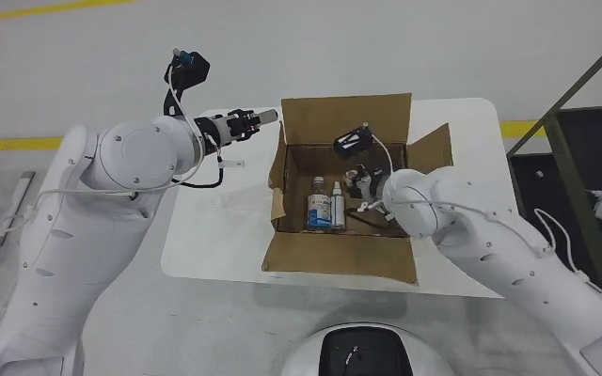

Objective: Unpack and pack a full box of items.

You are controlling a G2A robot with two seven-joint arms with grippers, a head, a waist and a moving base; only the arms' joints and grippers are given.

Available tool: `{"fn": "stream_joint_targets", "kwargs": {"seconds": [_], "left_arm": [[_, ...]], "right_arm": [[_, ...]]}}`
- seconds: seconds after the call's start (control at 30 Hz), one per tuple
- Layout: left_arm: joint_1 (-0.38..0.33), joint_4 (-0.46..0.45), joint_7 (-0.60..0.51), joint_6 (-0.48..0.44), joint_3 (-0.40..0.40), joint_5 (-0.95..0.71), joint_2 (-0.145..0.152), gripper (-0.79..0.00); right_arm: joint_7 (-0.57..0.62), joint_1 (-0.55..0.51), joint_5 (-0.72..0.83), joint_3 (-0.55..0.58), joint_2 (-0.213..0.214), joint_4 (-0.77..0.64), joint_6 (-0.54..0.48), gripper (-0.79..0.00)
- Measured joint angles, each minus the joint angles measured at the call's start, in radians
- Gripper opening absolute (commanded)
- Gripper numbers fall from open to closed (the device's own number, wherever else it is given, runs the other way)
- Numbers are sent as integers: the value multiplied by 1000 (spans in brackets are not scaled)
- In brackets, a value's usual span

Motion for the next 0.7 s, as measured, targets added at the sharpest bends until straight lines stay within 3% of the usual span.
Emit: {"fn": "stream_joint_targets", "kwargs": {"seconds": [0.23, 0.7], "left_arm": [[0, 0, 0, 0, 0, 0, 0, 0], [0, 0, 0, 0, 0, 0, 0, 0]], "right_arm": [[-3, 49, -64, -118, -55, 156, 97, -785], [-13, 42, -81, -130, -57, 176, 98, -785]]}}
